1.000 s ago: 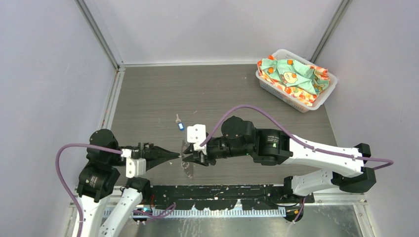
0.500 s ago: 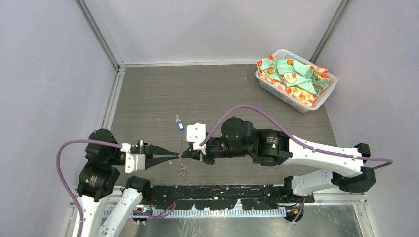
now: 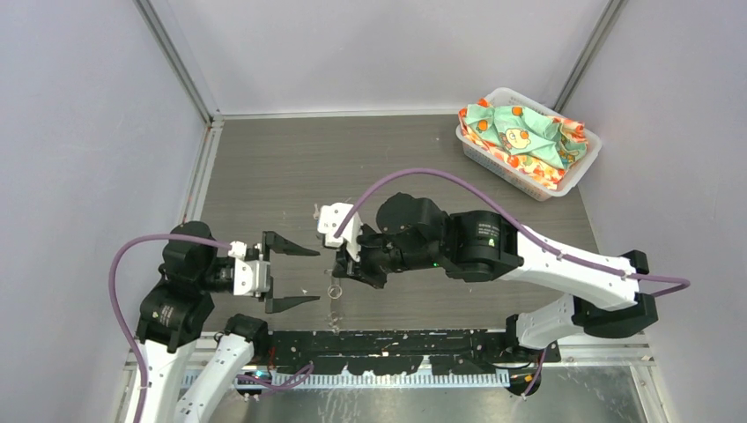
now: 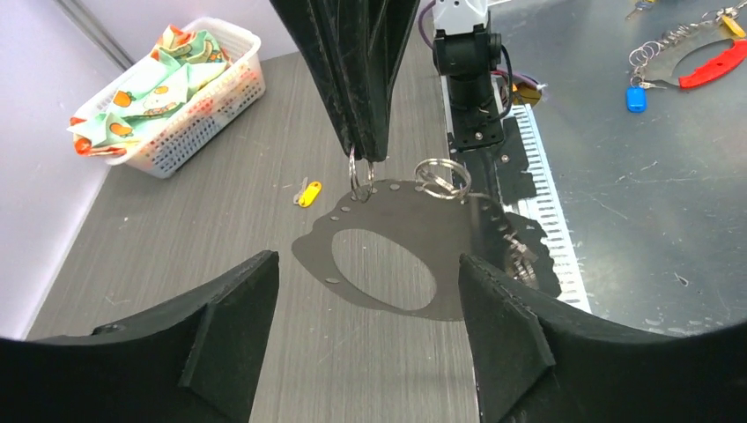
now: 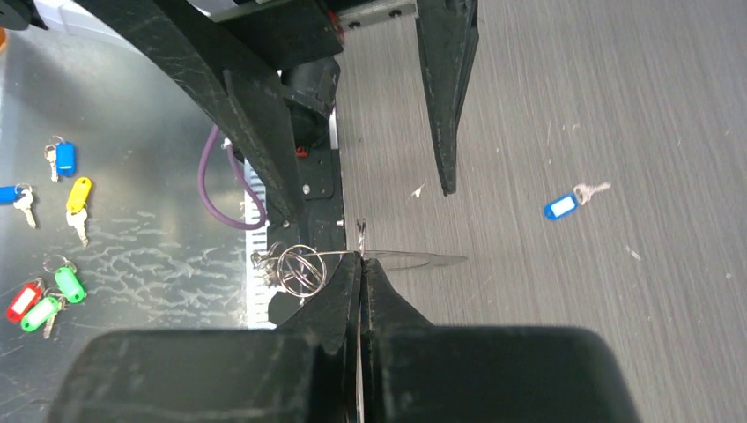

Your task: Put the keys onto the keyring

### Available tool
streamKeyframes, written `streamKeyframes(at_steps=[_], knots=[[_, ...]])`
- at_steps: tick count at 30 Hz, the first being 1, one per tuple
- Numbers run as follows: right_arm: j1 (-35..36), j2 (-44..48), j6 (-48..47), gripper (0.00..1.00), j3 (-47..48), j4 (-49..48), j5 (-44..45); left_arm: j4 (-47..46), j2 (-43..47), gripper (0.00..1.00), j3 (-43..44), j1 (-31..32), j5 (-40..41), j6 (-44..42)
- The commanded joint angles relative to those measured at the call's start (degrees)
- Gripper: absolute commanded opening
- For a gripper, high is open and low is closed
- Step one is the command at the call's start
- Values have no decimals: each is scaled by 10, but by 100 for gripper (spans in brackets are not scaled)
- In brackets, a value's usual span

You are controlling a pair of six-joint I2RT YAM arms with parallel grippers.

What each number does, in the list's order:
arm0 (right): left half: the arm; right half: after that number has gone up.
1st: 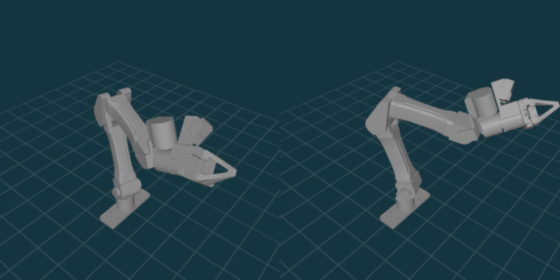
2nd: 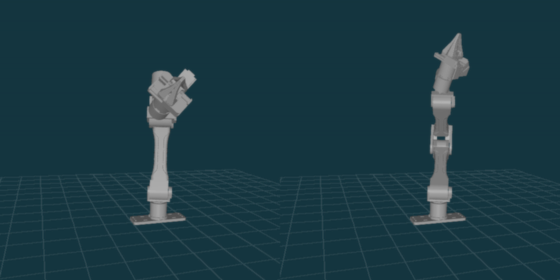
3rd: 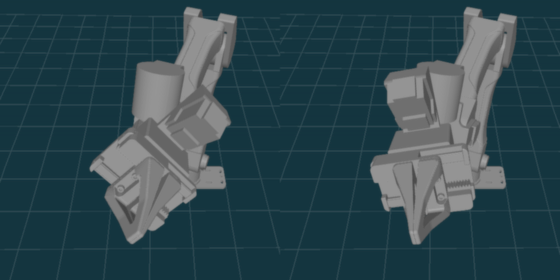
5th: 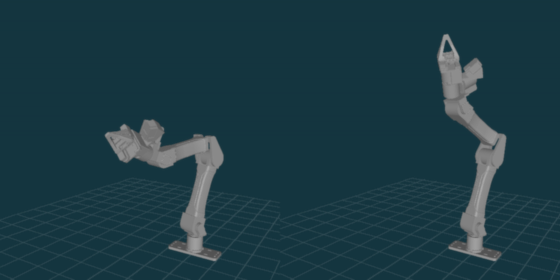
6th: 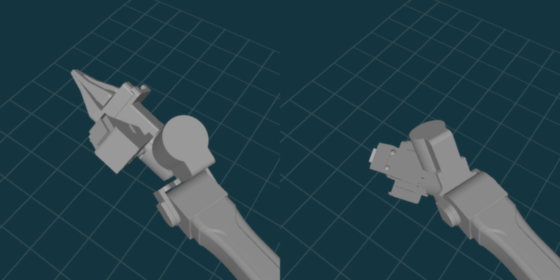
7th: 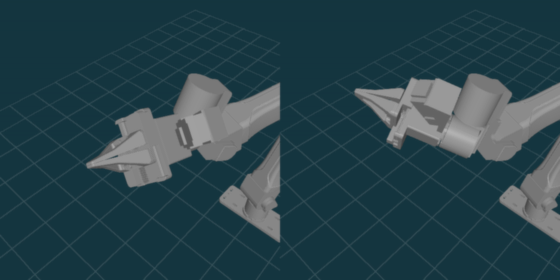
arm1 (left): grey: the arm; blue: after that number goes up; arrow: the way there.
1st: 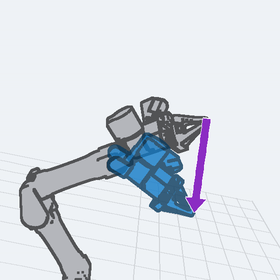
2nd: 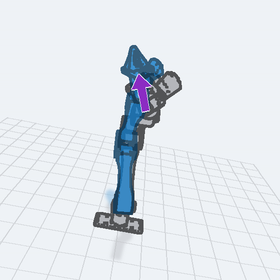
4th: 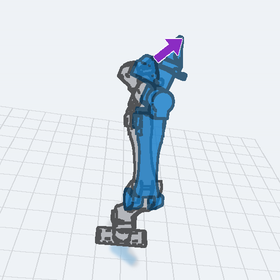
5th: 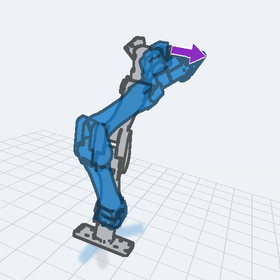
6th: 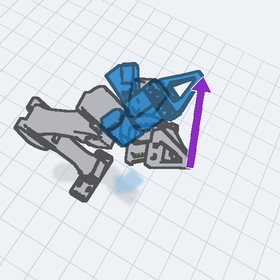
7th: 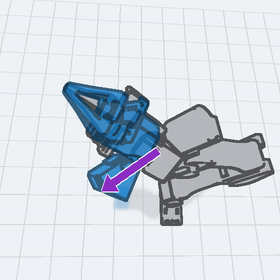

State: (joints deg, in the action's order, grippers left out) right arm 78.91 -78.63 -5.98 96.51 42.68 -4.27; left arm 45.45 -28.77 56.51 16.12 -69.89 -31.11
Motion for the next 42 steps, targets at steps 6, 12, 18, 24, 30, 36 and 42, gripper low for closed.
streamKeyframes(at_steps=[6, 12, 18, 24, 30, 36, 42], knots=[[3, -70, 42, 1, 132, 141, 18, 21, -18, 65, 38, 1, -20, 11], [6, -30, 22, 1, 69, 57, -6, 21, -21, 36, 39, 1, -35, 16], [6, -71, 34, 1, 129, 104, -8, 23, -25, 36, 39, 1, -50, 28], [6, -140, 49, 1, 232, 216, -4, 26, -33, 36, 42, 1, -51, 31], [7, -198, 51, 1, 316, 302, -2, 39, -36, 33, 47, 1, -55, 24], [9, -213, 52, 1, 343, 317, 0, 85, -53, 23, 54, 1, -58, -14], [9, -221, 54, 1, 353, 318, 0, 122, -73, 23, 48, 1, -50, -46]])
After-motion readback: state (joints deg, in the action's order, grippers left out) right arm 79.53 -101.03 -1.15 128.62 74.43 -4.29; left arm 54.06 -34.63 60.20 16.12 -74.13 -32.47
